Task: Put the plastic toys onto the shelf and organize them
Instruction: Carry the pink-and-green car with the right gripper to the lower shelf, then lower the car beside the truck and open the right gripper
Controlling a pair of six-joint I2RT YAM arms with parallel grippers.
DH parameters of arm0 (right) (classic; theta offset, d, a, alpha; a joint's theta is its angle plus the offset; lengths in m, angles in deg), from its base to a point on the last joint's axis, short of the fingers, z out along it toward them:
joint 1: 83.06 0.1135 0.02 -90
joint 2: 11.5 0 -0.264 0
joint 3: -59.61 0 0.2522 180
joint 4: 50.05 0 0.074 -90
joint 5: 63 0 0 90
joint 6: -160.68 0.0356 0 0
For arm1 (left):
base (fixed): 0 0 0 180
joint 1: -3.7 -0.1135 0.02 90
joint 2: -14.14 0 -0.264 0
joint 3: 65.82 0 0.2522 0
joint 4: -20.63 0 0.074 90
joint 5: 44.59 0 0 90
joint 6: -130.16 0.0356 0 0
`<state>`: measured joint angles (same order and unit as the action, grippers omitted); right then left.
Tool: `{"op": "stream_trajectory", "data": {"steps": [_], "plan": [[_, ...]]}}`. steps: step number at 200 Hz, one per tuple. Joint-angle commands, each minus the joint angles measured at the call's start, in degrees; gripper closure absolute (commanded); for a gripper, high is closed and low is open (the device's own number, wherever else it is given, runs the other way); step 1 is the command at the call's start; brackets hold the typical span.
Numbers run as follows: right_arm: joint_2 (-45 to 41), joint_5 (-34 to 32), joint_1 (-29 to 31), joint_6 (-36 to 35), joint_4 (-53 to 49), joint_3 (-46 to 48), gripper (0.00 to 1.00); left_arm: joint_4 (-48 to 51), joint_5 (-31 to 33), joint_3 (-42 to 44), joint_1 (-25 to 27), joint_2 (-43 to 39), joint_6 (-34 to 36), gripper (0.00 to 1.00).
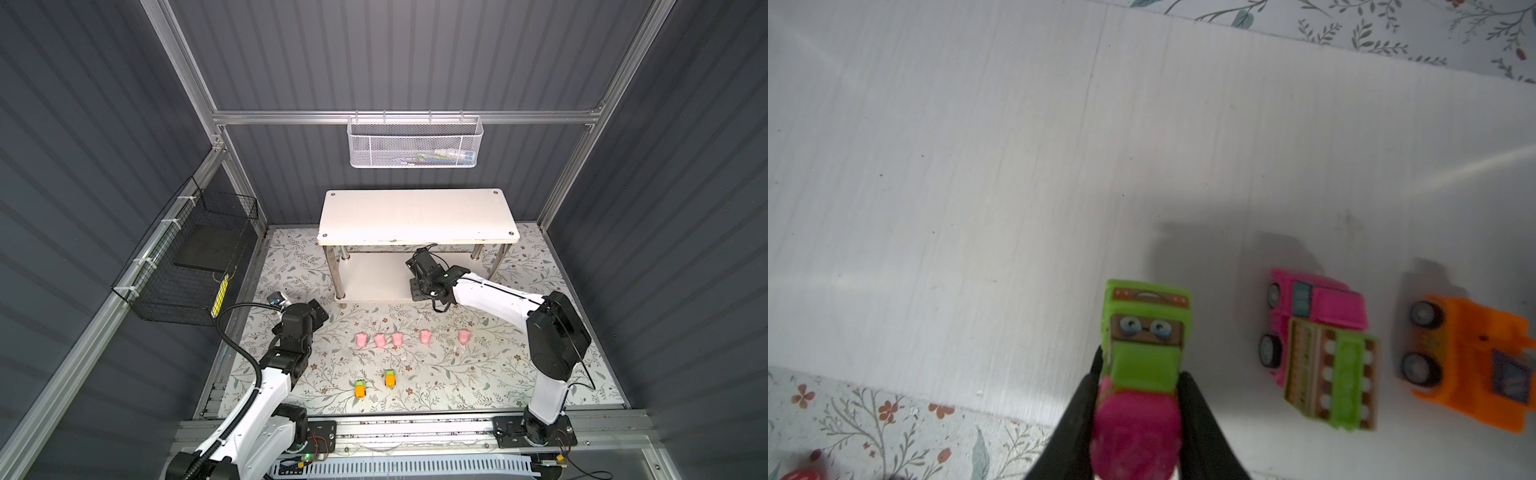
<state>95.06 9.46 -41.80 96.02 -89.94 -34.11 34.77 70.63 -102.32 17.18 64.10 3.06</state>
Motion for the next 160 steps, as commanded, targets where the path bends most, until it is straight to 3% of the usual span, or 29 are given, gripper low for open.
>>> {"op": "stream_trajectory", "data": {"steps": [1,160], "plan": [[1.21,1.04,-1.0,-0.58,0.64,-2.11,0.7,0.32,-0.6,0.51,0.24,0.07,0.88,0.03],[3.7,1.62,-1.84,-0.39,0.0,-3.44,0.65,0.15,-0.31,0.97,0.24,0.23,0.96,0.04]]}}
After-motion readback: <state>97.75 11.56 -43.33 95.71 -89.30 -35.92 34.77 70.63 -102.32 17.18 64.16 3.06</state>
